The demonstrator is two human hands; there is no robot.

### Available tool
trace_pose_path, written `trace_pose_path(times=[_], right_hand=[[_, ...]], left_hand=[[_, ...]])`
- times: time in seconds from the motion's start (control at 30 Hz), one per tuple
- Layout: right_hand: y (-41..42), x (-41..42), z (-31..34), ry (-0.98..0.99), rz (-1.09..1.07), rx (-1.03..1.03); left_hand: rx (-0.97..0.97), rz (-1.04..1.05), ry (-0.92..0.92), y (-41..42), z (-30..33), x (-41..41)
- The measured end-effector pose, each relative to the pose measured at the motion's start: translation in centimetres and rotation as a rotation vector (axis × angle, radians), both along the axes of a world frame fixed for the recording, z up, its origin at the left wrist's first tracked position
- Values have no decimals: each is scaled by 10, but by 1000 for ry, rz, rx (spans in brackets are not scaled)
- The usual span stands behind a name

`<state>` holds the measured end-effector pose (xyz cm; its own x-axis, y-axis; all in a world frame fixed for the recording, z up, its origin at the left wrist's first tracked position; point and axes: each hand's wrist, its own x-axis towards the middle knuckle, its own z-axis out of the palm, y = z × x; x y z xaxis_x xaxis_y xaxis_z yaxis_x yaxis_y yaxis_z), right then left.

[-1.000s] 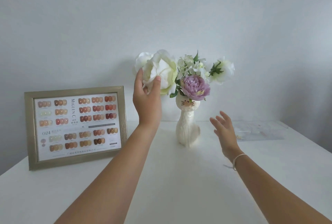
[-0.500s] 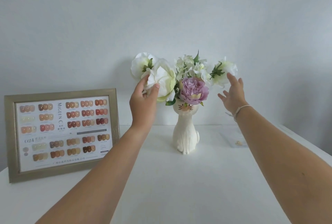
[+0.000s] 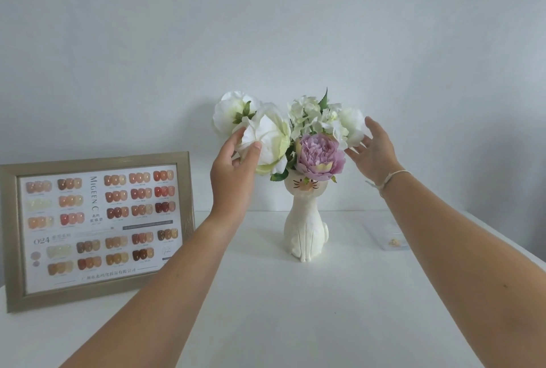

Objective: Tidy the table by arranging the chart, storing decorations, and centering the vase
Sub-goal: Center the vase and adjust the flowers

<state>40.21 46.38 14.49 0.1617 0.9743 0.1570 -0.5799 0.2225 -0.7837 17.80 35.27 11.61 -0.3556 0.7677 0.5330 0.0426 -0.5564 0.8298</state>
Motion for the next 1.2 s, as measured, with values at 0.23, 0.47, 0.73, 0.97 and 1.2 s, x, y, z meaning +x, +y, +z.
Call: trace_pose_path(times=[0.23,0.47,0.73,0.97,1.2], right_hand=[[-7,-6,1,-158,33,44],[-8,0,-1,-287,-15,106],[-9,0,-5,-404,-27,141],[-7,-2,-8,-439,-26,157],[-9,-8,-8,-455,-29,167]], left_hand=[[-9,17,13,1,-1,-5],[26,64,90,7,10,-20],[-84,143,92,52,54,-52],[-348,-208,-183,72,70,-68],[-307,-359,-147,68,73,-56]])
